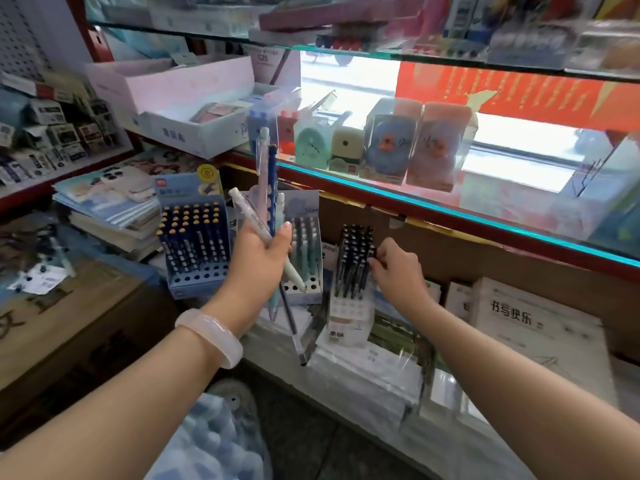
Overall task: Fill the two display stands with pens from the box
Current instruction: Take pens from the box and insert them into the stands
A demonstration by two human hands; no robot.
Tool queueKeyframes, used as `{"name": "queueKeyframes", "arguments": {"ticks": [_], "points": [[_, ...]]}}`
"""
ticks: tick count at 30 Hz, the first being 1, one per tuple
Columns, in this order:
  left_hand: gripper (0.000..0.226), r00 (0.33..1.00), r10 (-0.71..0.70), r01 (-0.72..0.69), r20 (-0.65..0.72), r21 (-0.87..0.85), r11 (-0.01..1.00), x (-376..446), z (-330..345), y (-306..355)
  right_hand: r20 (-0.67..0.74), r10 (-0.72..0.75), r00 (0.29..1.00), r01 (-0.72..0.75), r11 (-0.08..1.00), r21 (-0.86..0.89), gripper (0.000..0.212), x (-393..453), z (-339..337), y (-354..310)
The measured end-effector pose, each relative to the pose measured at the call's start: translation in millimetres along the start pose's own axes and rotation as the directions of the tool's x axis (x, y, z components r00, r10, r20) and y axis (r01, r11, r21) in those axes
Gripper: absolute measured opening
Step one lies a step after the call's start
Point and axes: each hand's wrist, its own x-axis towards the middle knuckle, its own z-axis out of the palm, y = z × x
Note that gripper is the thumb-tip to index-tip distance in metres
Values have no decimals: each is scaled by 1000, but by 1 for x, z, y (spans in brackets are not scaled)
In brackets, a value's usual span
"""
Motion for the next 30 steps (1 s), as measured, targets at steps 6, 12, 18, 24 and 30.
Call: {"name": "queueKeyframes", "arguments": {"ticks": [6, 12, 18, 24, 30], "points": [[9, 999, -34, 35, 26, -41, 999, -2, -4, -5, -34, -38, 999, 29, 970, -241, 13, -6, 15, 18], [11, 994, -104, 106, 34, -51, 993, -3, -9, -7, 13, 35, 999, -31, 965, -261, 17, 2, 20, 9], [7, 987, -150, 156, 49, -151, 976, -2, -17, -5, -16, -124, 992, 121, 985, -121, 24, -3, -8, -48], [9, 982, -177, 188, 68, -261, 947, -8, -22, -4, 803, -131, 582, -406, 808, 426, 18, -35, 3, -103], [31, 976, -207, 217, 67, -317, 923, -9, -37, -3, 782, -234, 578, -420, 736, 531, 13, -35, 20, -110]]}}
